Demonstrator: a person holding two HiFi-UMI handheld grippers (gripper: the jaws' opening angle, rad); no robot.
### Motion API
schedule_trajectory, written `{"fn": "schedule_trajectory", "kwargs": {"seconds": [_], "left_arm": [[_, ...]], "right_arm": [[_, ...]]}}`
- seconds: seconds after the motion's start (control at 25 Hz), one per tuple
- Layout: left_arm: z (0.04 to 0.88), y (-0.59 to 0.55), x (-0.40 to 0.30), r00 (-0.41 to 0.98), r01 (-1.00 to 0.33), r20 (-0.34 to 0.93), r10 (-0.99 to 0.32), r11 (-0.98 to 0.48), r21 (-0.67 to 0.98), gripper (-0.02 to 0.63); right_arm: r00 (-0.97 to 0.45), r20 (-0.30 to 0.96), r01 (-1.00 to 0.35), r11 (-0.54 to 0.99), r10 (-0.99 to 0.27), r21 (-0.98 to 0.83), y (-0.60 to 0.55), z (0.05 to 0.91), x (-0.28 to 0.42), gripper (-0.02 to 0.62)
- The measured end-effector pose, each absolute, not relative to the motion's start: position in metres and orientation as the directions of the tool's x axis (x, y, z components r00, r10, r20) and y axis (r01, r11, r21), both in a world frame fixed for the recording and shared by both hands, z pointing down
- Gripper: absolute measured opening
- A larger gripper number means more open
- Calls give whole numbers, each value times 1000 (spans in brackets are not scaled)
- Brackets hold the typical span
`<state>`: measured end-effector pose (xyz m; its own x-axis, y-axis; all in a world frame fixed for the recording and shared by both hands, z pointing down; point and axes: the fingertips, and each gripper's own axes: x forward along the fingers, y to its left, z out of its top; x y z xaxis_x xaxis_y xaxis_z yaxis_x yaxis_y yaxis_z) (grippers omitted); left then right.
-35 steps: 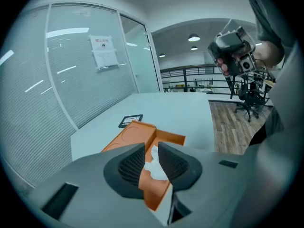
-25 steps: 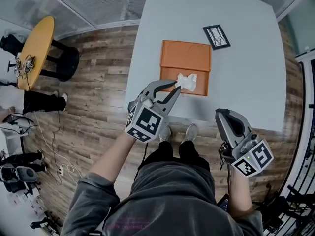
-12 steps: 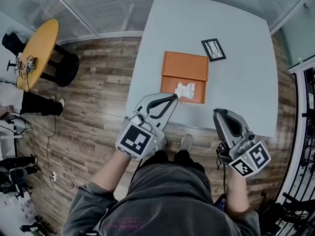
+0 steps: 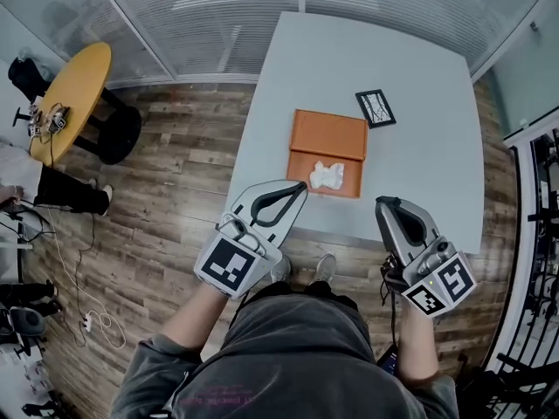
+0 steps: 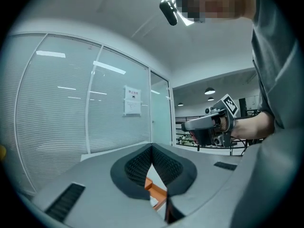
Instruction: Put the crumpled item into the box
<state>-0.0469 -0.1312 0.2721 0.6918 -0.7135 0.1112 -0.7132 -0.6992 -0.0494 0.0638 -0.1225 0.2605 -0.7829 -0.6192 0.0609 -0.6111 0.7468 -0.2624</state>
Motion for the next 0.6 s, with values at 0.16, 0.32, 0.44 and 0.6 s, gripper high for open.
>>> {"fn": "schedule_trajectory", "kwargs": {"seconds": [0.16, 0.32, 0.44, 0.6], "left_arm": [[266, -126, -51, 693, -718, 77, -717, -696, -15, 12], [266, -122, -55, 698, -715, 77, -712, -699, 14, 12], [266, -119, -58, 704, -709, 71, -707, -705, 13, 12], [265, -120, -63, 696, -718, 61, -716, -696, 17, 12]], "right_arm": [[-783, 57, -614, 753, -620, -237, -121, 251, 60, 3], [-784, 63, -614, 758, -617, -218, -119, 246, 53, 3], [-790, 70, -608, 765, -609, -212, -117, 246, 45, 3], [-798, 78, -600, 775, -597, -201, -117, 247, 35, 3]]}}
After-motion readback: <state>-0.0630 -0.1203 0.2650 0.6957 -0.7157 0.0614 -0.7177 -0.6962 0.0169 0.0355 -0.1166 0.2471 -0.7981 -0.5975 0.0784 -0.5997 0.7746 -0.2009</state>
